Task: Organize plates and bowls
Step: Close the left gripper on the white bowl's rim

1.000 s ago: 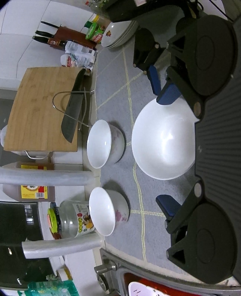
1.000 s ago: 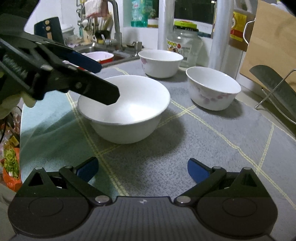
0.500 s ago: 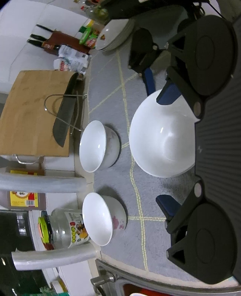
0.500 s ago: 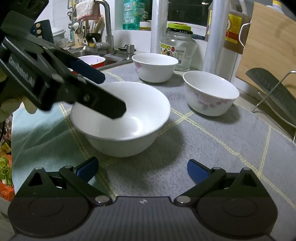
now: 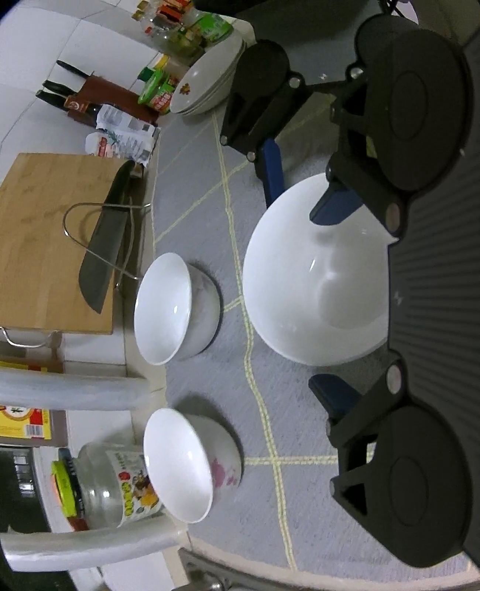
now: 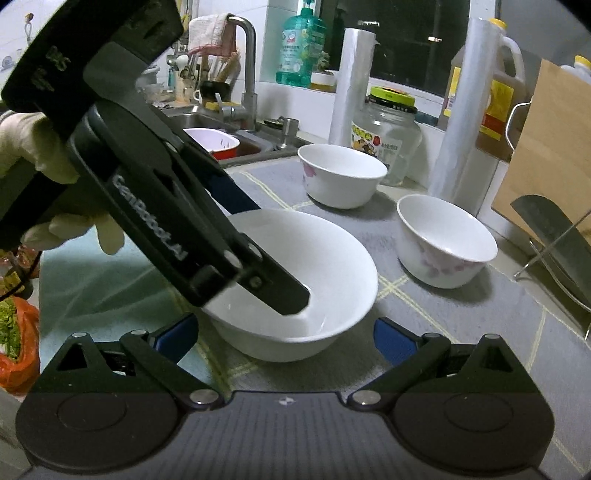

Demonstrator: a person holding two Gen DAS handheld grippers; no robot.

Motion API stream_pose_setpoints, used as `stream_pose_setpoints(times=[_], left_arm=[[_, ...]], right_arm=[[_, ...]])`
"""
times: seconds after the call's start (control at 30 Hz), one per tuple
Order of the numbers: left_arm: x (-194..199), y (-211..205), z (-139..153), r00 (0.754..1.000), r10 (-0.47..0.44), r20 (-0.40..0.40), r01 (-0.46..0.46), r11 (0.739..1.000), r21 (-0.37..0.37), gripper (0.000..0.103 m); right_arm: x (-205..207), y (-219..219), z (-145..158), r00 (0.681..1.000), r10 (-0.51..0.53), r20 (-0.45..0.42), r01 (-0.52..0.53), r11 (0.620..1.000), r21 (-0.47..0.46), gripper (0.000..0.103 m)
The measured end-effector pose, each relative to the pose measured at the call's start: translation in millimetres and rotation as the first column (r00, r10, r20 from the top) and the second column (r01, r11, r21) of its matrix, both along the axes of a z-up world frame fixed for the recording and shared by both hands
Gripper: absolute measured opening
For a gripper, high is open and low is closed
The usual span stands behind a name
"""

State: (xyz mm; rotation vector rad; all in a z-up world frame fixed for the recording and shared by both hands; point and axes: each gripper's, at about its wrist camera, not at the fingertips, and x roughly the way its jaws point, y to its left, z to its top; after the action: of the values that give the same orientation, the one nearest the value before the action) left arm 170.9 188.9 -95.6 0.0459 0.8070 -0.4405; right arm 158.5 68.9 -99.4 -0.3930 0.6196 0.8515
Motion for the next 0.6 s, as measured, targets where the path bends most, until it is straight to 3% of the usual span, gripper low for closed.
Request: stream_pose_setpoints(times=[0.2,0.6], left_arm=[[0.9,-1.8,0.0,1.000,-0.014,0.001,0.014,1.000,-0.007,0.086],[-0.7,-6.4,3.9,0.999,-0.032,0.006,0.032,0.999,-0.025,0.086]], right_arm=[[2.0,-0.5,2.7,1.000,0.003,-0.012,-0.002,1.000,0.016,0.090],[0.1,1.5,4.3,1.000,-0.011,-0.023,0.011,1.000,0.003,0.090]])
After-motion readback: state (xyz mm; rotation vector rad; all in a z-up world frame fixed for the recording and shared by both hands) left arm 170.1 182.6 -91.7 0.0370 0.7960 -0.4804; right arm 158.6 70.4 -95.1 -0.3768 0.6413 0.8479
